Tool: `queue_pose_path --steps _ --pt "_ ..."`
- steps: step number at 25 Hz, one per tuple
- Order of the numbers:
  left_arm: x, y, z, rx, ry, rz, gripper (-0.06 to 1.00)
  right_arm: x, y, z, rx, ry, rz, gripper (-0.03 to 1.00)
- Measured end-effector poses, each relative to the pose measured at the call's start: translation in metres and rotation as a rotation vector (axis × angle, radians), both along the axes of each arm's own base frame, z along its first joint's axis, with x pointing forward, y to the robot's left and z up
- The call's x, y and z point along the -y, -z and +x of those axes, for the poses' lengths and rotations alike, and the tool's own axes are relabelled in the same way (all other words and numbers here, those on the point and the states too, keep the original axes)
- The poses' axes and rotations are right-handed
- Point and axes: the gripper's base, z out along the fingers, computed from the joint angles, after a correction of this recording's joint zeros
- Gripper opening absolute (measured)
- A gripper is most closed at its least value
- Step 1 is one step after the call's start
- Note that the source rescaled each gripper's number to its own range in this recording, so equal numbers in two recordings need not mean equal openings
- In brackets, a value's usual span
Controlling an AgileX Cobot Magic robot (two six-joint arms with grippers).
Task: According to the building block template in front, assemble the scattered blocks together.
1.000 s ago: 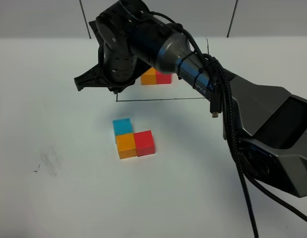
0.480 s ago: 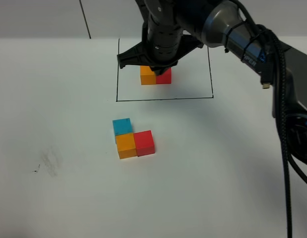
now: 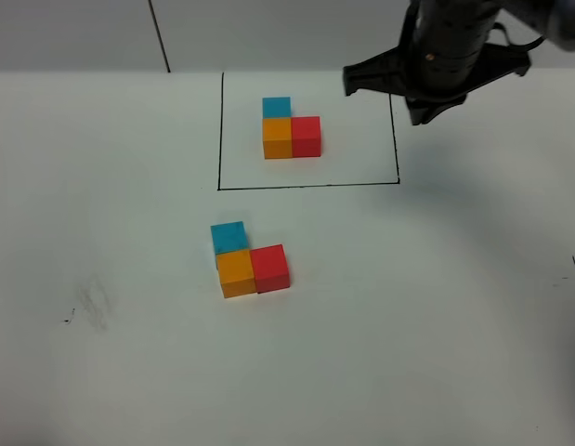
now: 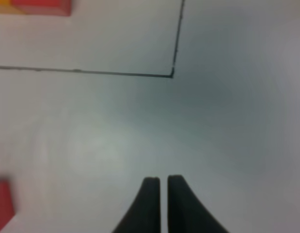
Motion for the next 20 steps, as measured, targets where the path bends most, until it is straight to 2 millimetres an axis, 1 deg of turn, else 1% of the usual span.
queue_pose_path --steps 5,8,10,14,20 --pt "0.000 0.000 0.000 0.000 0.000 0.000 0.00 0.032 -0.024 -0.018 0.037 0.051 -0.001 0.01" --pt "0.000 0.000 0.000 0.001 0.000 0.000 0.00 0.052 -0.035 -0.035 0.047 0.080 0.002 0.01" --pt "0.000 0.000 0.000 0.001 0.000 0.000 0.00 0.064 -0.043 -0.052 0.059 0.092 0.001 0.01" --pt "0.000 0.000 0.000 0.001 0.000 0.000 0.00 0.084 -0.050 -0.086 0.069 0.105 -0.009 0.01" --pt "0.000 0.000 0.000 0.001 0.000 0.001 0.00 0.105 -0.047 -0.130 0.073 0.108 -0.040 0.01"
